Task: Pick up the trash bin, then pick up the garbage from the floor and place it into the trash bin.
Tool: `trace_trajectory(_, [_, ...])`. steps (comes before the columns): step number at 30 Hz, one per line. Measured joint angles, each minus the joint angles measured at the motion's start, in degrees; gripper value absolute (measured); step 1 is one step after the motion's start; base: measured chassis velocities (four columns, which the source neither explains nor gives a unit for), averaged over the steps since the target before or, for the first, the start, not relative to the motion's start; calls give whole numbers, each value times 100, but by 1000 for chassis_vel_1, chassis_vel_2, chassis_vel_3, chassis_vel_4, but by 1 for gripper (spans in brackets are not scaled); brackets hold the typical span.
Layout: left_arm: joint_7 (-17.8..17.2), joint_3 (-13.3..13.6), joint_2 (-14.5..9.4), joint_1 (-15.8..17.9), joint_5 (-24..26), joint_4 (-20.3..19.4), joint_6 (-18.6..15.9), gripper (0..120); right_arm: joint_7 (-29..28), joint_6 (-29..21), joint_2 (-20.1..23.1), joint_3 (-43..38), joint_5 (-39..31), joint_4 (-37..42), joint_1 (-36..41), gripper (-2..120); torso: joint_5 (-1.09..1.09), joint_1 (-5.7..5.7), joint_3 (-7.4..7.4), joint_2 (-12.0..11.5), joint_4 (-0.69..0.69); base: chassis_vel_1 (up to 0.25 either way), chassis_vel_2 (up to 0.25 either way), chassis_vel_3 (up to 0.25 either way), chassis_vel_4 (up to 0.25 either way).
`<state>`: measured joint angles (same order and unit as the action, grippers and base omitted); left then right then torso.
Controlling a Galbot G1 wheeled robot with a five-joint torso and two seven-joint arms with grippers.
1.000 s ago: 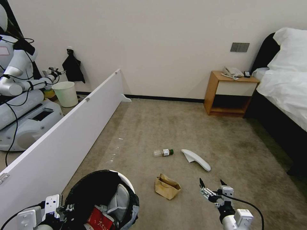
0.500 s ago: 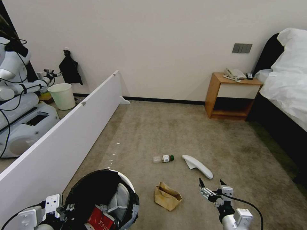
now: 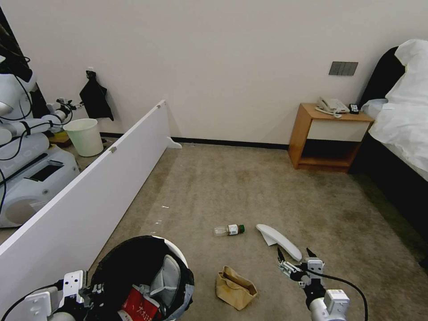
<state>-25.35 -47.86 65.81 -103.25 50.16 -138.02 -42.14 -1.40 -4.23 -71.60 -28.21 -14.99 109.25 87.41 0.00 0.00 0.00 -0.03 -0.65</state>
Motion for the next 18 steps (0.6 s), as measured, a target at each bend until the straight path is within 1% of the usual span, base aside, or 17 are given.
trace_trajectory(1, [0,0,0,0,0,0,0,2,0,0,0,0,0,0,0,100,0,0,0,0,0,0,0,0,0])
trace_trajectory(3, [0,-26,10,-37,3,-38,0,2,328,-222,158,7,-33,-143,-197,100,0,0,0,0,0,0,0,0,0])
trace_trajectory(4, [0,-26,10,-37,3,-38,0,2,328,-222,158,7,-33,-143,-197,100,0,0,0,0,0,0,0,0,0])
trace_trajectory(6, [0,-53,34,-91,4,-90,0,2,716,-376,354,63,-5,-345,-451,100,0,0,0,0,1,0,0,0,0])
trace_trajectory(7, [0,-53,34,-91,4,-90,0,2,716,-376,354,63,-5,-345,-451,100,0,0,0,0,1,0,0,0,0])
trace_trajectory(9, [-2,-73,40,-127,-3,-121,0,2,1136,-445,622,130,64,-629,-684,100,0,0,0,0,1,0,0,0,0])
trace_trajectory(10, [-2,-73,40,-127,-3,-121,0,2,1136,-445,622,130,64,-629,-684,100,0,0,0,0,1,0,0,0,0])
trace_trajectory(12, [-6,-83,31,-124,-19,-144,0,2,1508,-403,860,188,212,-1045,-897,100,0,0,0,0,0,0,0,0,0])
trace_trajectory(13, [-6,-83,31,-124,-19,-144,0,2,1508,-403,860,188,212,-1045,-897,100,0,0,0,0,0,0,0,0,0])
trace_trajectory(15, [-9,-94,29,-111,-22,-171,0,2,1772,-239,1025,229,449,-1378,-1020,100,1,0,0,0,0,0,0,0,0])
trace_trajectory(18, [-11,-95,27,-102,-22,-175,0,2,1841,-192,1083,244,498,-1454,-1041,100,1,0,0,0,0,0,0,0,0])
